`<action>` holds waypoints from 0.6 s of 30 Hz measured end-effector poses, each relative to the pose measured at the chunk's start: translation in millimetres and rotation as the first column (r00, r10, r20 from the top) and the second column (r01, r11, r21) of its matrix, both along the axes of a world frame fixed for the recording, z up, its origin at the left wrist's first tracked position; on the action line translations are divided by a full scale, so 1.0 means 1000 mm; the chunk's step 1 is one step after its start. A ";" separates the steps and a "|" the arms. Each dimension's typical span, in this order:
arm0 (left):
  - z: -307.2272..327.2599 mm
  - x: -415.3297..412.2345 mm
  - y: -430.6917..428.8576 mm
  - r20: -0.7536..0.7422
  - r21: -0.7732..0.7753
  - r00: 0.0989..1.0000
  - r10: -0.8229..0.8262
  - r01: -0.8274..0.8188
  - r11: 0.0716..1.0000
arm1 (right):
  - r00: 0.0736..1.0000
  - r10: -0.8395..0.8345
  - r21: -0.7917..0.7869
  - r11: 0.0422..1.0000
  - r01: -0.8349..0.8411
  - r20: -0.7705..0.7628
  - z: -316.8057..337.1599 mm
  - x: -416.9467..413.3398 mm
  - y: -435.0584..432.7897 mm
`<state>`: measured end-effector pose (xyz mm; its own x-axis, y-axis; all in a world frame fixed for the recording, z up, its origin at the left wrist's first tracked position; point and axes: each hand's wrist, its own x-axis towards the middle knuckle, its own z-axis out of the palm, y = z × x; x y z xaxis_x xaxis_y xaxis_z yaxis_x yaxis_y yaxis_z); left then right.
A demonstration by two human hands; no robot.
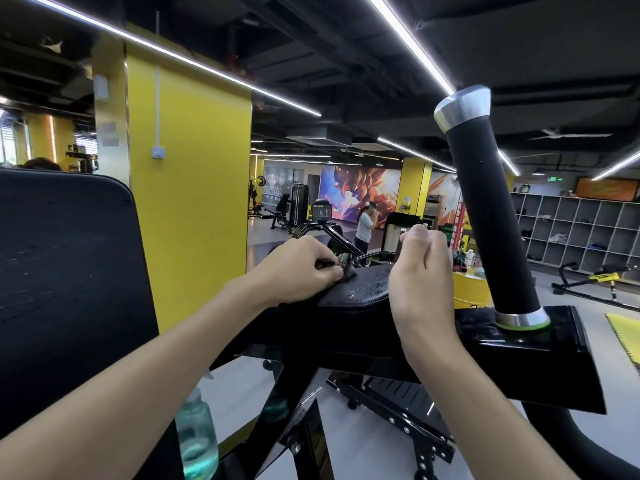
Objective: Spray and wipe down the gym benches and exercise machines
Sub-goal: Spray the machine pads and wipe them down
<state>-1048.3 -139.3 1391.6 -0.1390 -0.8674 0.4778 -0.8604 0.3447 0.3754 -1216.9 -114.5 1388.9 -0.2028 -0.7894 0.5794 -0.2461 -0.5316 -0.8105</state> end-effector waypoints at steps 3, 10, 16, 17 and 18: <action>0.001 0.000 0.020 -0.089 -0.037 0.982 -0.169 0.166 0.985 | 1.000 -0.008 -0.018 1.000 0.008 0.005 -0.001 0.000 0.000; -0.010 0.011 0.020 -0.066 -0.036 0.997 -0.034 0.032 0.999 | 1.000 -0.001 -0.018 1.000 0.001 0.004 -0.001 0.001 0.001; -0.014 0.004 0.043 -0.121 -0.150 0.981 -0.153 0.134 0.979 | 1.000 -0.002 -0.015 1.000 0.002 0.001 -0.002 0.002 0.000; -0.016 0.005 0.040 -0.130 -0.153 0.983 -0.128 0.107 0.982 | 1.000 0.005 -0.013 1.000 -0.005 -0.001 -0.002 0.002 0.000; -0.016 0.007 0.037 -0.124 -0.152 0.988 -0.093 0.073 0.986 | 1.000 0.009 -0.012 1.000 -0.009 -0.001 -0.001 0.001 0.001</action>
